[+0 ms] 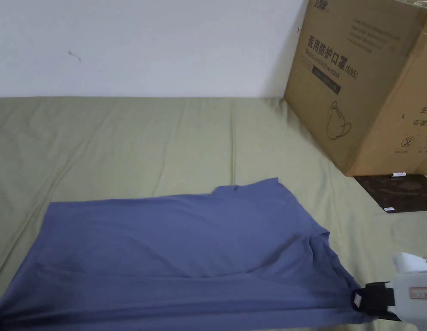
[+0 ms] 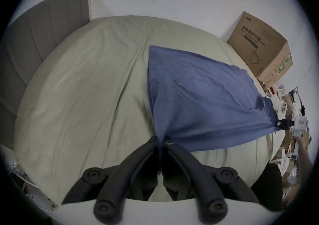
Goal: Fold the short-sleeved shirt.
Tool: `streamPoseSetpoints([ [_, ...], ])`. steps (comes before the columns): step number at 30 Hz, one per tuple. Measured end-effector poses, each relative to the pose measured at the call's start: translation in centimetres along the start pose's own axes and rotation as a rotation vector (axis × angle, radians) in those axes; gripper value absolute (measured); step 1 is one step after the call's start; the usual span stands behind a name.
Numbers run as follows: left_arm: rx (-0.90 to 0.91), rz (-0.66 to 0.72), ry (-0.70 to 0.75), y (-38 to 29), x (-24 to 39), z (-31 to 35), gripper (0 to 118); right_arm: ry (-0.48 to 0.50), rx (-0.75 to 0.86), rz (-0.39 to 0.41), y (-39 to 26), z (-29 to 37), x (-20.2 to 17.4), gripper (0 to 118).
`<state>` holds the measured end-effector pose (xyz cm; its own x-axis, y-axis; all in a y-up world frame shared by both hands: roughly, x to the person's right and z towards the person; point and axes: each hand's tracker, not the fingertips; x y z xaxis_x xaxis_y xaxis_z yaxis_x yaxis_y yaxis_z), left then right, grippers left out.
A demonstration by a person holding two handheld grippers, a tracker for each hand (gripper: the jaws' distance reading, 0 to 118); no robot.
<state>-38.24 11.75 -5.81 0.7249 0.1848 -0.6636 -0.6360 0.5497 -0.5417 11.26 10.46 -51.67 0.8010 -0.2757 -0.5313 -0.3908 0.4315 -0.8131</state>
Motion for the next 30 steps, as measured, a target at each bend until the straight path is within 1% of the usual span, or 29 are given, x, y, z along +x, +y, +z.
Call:
streamPoseSetpoints([
  [2,-0.017,-0.038,-0.002,-1.3,-0.2,1.5,2,0.028,-0.025,-0.009,-1.3,1.6,0.8,7],
  [3,-0.032,-0.045,-0.005,-2.2,-0.4,2.1,2,0.036,-0.039,-0.012,-2.3,2.7,0.1,7],
  [5,-0.07,-0.045,-0.014,-4.0,-0.9,2.8,2,0.029,-0.065,-0.004,-4.0,3.5,0.6,7],
  [7,-0.105,-0.039,-0.019,-5.8,-1.6,2.8,2,0.018,-0.102,0.021,-5.7,3.5,0.6,7],
  [9,-0.12,-0.025,-0.039,-7.1,-2.2,2.3,2,0.008,-0.119,0.022,-6.8,2.6,0.9,7],
  [11,-0.13,0.005,-0.091,-7.9,-2.5,1.8,3,0.016,-0.135,-0.02,-7.5,1.6,1.2,7],
  [12,-0.125,-0.002,-0.078,-8.1,-2.3,1.8,3,0.021,-0.128,-0.034,-7.8,1.4,1.0,7],
  [13,-0.122,-0.007,-0.074,-8.2,-2.0,2.0,6,0.021,-0.114,-0.047,-8.1,1.3,0.8,7],
  [14,-0.12,-0.016,-0.07,-8.3,-1.8,2.1,13,0.011,-0.103,-0.059,-8.1,1.5,0.5,9],
  [15,-0.109,-0.039,-0.058,-8.3,-1.5,2.4,35,-0.004,-0.095,-0.073,-8.2,1.0,1.6,27],
  [16,-0.099,-0.054,-0.057,-8.3,-1.4,2.7,61,-0.022,-0.087,-0.07,-8.2,1.2,1.4,57],
  [17,-0.093,-0.065,-0.056,-8.2,-1.1,3.0,93,-0.029,-0.07,-0.06,-8.2,1.6,1.0,91],
  [18,-0.089,-0.07,-0.052,-8.2,-1.0,3.3,118,-0.038,-0.027,-0.043,-8.2,2.2,0.4,116],
  [19,-0.023,-0.083,-0.047,-7.7,-0.9,4.3,116,-0.055,0.031,-0.032,-8.0,3.3,0.1,118],
  [20,-0.025,-0.079,-0.045,-7.4,-0.6,4.7,112,-0.055,0.052,-0.007,-7.5,4.0,-0.7,118],
  [23,0.068,-0.085,-0.064,-6.6,0.2,6.1,113,-0.04,0.129,0.058,-6.5,6.2,-3.5,118],
  [25,0.099,-0.1,-0.075,-5.7,1.5,6.8,114,-0.02,0.145,0.103,-5.8,7.1,-5.7,117],
  [26,0.1,-0.108,-0.078,-5.1,2.4,7.1,113,-0.011,0.158,0.119,-5.5,7.5,-6.7,115],
  [27,0.104,-0.12,-0.085,-4.6,3.1,7.2,106,0.011,0.185,0.141,-5.5,8.0,-8.3,104],
  [28,0.115,-0.14,-0.093,-4.1,3.8,7.4,92,0.05,0.218,0.169,-5.2,8.3,-9.3,83],
  [29,0.136,-0.159,-0.095,-3.6,4.4,7.4,64,0.069,0.239,0.195,-4.9,8.4,-10.3,44],
  [30,0.146,-0.173,-0.092,-3.1,5.3,7.2,13,0.056,0.258,0.234,-4.6,8.2,-11.5,0],
])
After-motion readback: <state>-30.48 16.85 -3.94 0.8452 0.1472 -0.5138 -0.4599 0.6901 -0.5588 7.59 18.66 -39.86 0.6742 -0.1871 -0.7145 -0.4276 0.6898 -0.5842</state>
